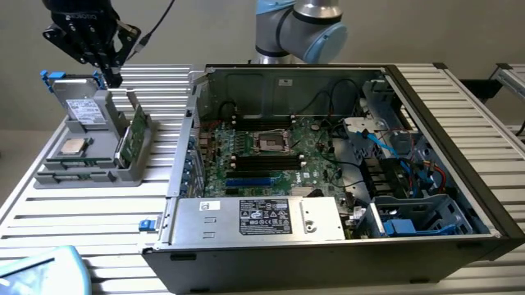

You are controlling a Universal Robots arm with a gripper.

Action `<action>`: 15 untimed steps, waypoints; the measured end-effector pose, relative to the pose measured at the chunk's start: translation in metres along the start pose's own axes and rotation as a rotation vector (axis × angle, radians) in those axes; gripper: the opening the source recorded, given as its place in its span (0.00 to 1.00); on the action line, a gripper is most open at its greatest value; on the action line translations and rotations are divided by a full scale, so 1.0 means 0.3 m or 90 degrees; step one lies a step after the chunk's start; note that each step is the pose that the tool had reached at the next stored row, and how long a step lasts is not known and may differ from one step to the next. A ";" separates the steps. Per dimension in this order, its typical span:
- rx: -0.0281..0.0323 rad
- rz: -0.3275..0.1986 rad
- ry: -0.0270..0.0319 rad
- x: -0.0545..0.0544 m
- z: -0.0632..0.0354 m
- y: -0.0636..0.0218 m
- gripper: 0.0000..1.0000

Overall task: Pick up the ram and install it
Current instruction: 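Reach for the ram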

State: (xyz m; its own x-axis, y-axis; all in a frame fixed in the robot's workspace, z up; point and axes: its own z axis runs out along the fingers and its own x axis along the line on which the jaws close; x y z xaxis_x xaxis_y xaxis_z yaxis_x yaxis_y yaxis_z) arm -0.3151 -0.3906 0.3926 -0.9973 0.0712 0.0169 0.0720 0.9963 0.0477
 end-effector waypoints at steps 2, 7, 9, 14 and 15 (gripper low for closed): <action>0.0001 0.000 0.0015 0.030 0.000 -0.001 0.11; 0.0003 0.000 0.0056 0.107 0.001 -0.004 0.11; 0.0004 0.000 0.0071 0.138 0.002 -0.005 0.11; 0.0006 0.000 0.0108 0.213 0.003 -0.009 0.11; 0.0006 0.001 0.0116 0.228 0.003 -0.009 0.11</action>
State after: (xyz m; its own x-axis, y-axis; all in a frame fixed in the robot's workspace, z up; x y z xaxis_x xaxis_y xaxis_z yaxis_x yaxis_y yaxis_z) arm -0.3835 -0.3884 0.3926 -0.9968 0.0712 0.0351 0.0728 0.9963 0.0467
